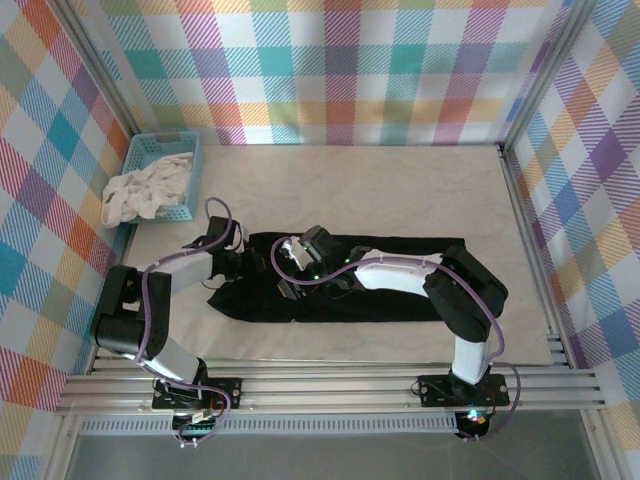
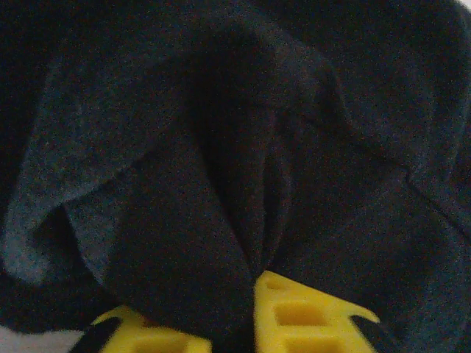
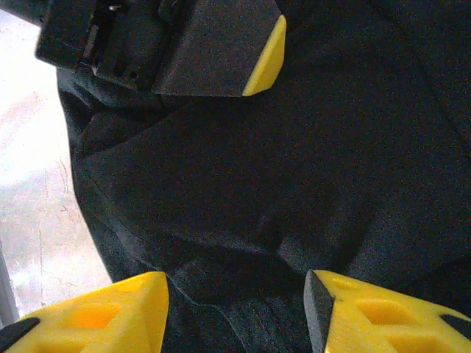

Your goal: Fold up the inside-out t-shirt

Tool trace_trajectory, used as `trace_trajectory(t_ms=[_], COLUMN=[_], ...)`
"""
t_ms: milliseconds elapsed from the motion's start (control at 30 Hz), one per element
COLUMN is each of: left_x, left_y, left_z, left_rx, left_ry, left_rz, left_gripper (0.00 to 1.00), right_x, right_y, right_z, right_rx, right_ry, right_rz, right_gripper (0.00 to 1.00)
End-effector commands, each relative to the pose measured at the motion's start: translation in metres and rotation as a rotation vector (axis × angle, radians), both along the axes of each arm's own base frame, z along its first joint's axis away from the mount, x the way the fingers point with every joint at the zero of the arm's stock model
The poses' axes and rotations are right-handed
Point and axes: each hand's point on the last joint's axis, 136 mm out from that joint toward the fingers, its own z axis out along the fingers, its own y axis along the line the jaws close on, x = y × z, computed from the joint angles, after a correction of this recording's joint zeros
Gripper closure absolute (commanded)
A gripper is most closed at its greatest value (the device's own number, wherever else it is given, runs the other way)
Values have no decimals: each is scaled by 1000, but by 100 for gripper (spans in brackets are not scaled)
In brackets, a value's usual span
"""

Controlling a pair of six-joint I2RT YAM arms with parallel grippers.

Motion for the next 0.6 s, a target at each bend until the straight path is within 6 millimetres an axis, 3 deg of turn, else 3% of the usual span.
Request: trace_trajectory(t_ms=[0, 167, 300, 567], left_x=[4, 13, 10, 1], left_y=[-5, 9, 37, 102], left_z=[1, 18, 31, 96], left_rx=[-4, 61, 192, 576], left_ry=[-11, -42, -20, -1], left_rz=[-22, 44, 134, 187], left_gripper=[98, 100, 100, 100], right_x=[2, 9, 23, 53], right_y=[-5, -14, -34, -81], right_z=[14, 21, 36, 63], right_rx=[5, -2, 26, 125], right_ry=[-10, -24, -39, -72], right_rz=[-22, -44, -100, -244], right_gripper=[46, 46, 46, 44])
